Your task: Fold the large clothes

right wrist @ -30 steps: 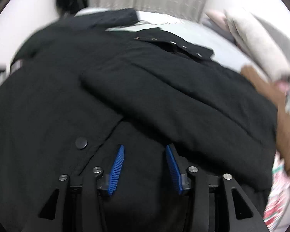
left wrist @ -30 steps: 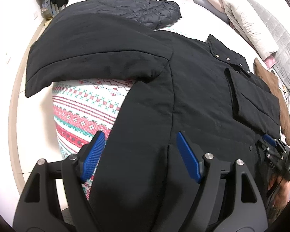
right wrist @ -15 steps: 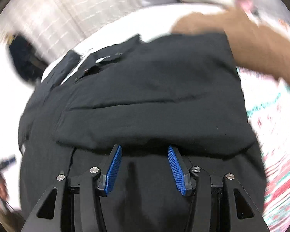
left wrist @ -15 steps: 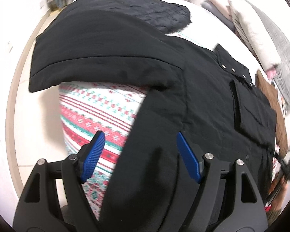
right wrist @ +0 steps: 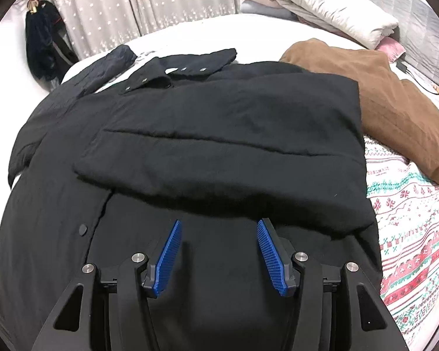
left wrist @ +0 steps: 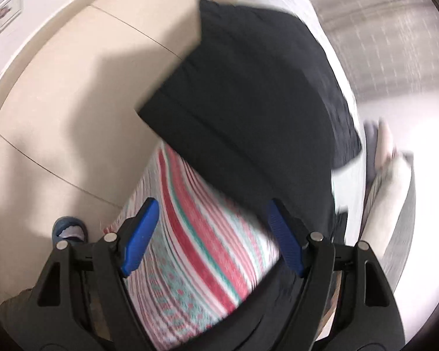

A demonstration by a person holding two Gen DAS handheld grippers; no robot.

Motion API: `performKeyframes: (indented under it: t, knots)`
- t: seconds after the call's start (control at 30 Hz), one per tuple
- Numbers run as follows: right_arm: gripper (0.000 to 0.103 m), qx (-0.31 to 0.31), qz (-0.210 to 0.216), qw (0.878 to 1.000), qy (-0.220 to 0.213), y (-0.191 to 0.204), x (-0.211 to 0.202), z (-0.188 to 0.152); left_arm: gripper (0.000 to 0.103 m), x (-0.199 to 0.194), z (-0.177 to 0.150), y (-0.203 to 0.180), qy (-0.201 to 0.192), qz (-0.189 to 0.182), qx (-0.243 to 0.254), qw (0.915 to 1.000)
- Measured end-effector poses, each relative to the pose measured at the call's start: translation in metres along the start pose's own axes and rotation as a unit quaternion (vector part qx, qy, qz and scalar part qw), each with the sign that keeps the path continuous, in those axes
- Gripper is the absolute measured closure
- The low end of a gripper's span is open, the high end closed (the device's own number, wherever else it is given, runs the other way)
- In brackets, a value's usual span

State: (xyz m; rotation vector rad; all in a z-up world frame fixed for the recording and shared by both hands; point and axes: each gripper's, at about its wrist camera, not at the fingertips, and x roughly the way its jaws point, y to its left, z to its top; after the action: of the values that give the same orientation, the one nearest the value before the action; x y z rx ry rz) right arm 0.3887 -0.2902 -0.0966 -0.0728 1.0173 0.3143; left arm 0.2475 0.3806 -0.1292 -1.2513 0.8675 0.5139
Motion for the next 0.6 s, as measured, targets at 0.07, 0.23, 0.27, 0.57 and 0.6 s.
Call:
performKeyframes:
  t: [0.07, 0.23, 0.27, 0.57, 0.6]
  knots:
    - [0.048, -0.016, 0.01, 1.0, -0.001, 0.01, -0.007, -0.005, 0.026, 0.008, 0.016, 0.012, -0.007, 0.0, -0.025, 0.9997]
    - [0.048, -0.049, 0.006, 0.999, -0.015, 0.039, -0.023, -0.007, 0.026, 0.033, 0.028, 0.05, 0.035, -0.033, -0.108, 0.993]
    - [0.047, -0.052, 0.011, 0.998, -0.018, 0.043, -0.026, -0.007, 0.026, 0.037, 0.027, 0.054, 0.044, -0.043, -0.12, 0.9909]
    - [0.043, -0.063, 0.04, 0.997, -0.011, 0.063, -0.019, -0.008, 0.026, 0.064, 0.034, 0.088, 0.046, -0.131, -0.244, 0.9597]
    - [0.043, -0.064, 0.041, 0.997, -0.01, 0.064, -0.018, -0.009, 0.026, 0.065, 0.035, 0.086, 0.039, -0.142, -0.246, 0.9582]
